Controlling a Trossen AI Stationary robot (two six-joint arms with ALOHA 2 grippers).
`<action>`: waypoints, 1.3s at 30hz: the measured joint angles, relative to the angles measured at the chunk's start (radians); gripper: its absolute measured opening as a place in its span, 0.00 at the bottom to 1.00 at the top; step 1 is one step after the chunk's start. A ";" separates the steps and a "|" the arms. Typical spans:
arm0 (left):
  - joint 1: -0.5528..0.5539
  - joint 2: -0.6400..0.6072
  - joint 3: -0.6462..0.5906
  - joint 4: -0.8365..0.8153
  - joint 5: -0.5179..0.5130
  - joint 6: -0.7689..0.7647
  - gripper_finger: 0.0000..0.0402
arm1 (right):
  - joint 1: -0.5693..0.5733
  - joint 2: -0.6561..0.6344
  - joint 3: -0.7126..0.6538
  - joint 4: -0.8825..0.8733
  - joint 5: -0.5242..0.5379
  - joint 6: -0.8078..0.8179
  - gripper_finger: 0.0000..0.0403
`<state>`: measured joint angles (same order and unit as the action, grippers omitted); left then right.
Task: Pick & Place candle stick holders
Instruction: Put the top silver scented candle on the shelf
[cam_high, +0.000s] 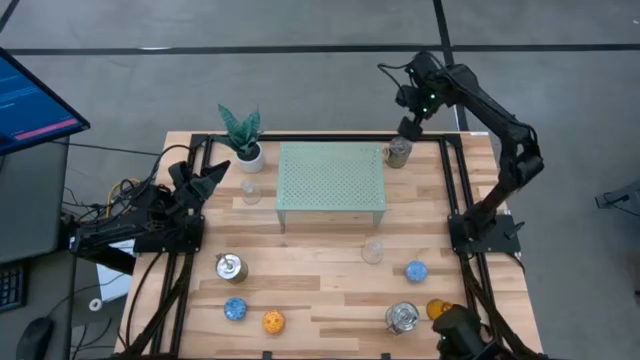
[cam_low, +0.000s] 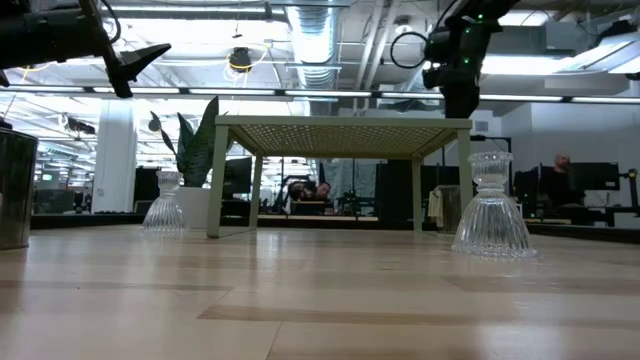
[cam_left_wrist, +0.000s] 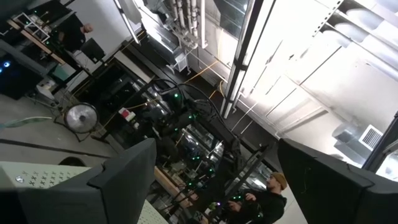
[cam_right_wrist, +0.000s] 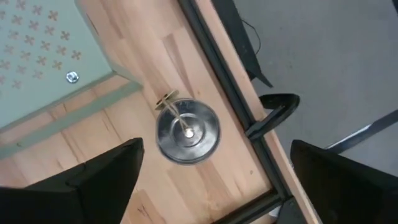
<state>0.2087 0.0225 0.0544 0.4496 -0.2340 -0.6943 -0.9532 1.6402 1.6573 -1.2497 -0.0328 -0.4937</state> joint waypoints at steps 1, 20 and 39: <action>0.000 0.000 0.000 0.000 0.000 0.001 0.84 | 0.000 0.000 0.000 -0.001 -0.008 -0.002 0.99; 0.000 0.000 0.000 -0.008 0.004 0.043 0.84 | 0.001 0.000 -0.265 0.126 -0.052 -0.087 0.97; 0.000 0.000 0.000 -0.008 0.002 0.040 0.84 | -0.039 0.004 -0.320 0.248 -0.214 -0.101 0.97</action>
<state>0.2086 0.0227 0.0544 0.4419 -0.2316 -0.6545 -0.9926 1.6444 1.3369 -1.0016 -0.2472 -0.5943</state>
